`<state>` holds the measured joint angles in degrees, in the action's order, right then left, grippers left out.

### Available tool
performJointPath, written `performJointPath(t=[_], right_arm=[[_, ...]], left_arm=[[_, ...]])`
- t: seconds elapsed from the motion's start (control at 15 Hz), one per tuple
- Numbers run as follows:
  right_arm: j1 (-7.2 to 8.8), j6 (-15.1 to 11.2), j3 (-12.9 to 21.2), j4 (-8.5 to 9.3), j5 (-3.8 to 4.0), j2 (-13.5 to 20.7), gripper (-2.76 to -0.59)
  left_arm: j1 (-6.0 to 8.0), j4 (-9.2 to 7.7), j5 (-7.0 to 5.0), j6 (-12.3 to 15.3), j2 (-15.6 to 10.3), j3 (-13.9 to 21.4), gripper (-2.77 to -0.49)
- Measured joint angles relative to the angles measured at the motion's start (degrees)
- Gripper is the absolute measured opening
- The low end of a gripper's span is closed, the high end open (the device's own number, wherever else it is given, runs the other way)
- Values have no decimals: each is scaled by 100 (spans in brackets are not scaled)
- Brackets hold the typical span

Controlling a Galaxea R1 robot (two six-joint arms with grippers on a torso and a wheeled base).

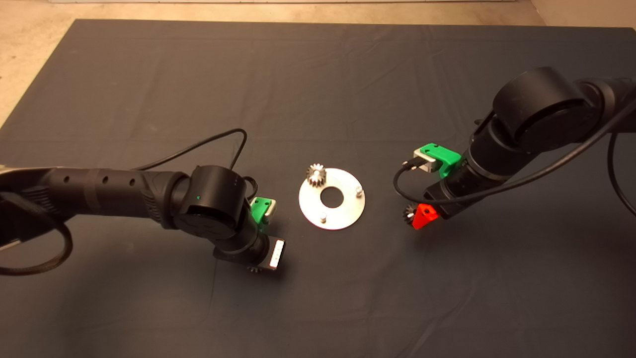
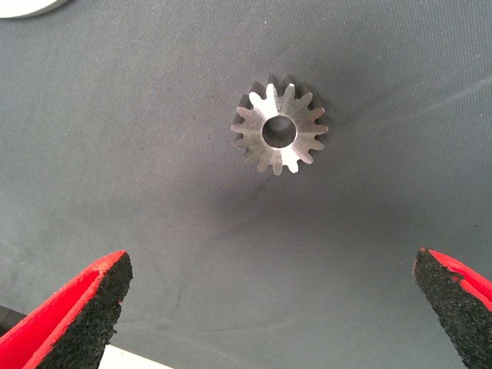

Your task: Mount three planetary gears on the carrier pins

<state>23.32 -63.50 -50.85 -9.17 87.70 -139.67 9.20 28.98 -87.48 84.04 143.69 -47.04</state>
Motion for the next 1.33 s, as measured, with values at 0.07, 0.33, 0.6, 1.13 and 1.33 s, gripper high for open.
performJointPath(t=[0.07,0.33,0.6,1.13,1.33], right_arm=[[2,0,0,0,-2,-2,-62],[2,0,0,0,0,-2,-62],[2,0,0,0,-2,-2,-62],[2,2,0,0,-2,0,-62],[2,0,0,0,-2,2,-62]], left_arm=[[0,7,0,2,2,0,-190],[0,48,-15,9,-4,0,-206],[0,57,0,9,-20,0,-220],[2,37,7,7,-10,-48,-229],[2,20,-59,7,35,-50,-235]])
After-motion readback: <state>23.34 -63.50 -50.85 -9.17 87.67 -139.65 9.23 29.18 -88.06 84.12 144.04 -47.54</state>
